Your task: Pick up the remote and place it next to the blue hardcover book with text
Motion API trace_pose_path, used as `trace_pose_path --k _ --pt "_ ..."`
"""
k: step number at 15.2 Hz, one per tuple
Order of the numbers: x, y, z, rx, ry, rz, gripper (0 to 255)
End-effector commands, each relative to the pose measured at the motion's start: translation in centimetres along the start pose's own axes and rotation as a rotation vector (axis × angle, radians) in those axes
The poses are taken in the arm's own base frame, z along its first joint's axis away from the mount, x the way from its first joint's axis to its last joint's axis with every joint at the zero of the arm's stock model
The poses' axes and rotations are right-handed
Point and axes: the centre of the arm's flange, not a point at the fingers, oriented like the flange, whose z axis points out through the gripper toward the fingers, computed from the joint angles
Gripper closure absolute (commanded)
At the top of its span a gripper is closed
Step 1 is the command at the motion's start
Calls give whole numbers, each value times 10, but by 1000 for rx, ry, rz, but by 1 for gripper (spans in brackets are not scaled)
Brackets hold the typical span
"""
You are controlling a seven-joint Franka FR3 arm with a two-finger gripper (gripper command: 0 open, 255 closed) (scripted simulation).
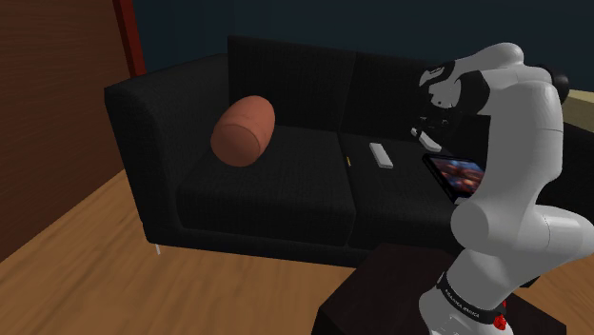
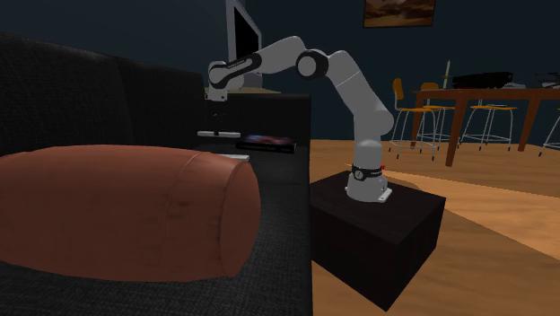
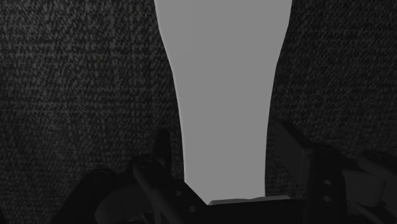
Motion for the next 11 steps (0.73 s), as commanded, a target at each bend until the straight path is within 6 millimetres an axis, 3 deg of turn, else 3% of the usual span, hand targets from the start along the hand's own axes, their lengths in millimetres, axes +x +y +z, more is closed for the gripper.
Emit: trace_pose_path --k 1,6,11 --pt "-2 0 9 0 1 0 255" --pt "-3 1 40 0 1 0 255" --pt "-3 1 40 0 1 0 255"
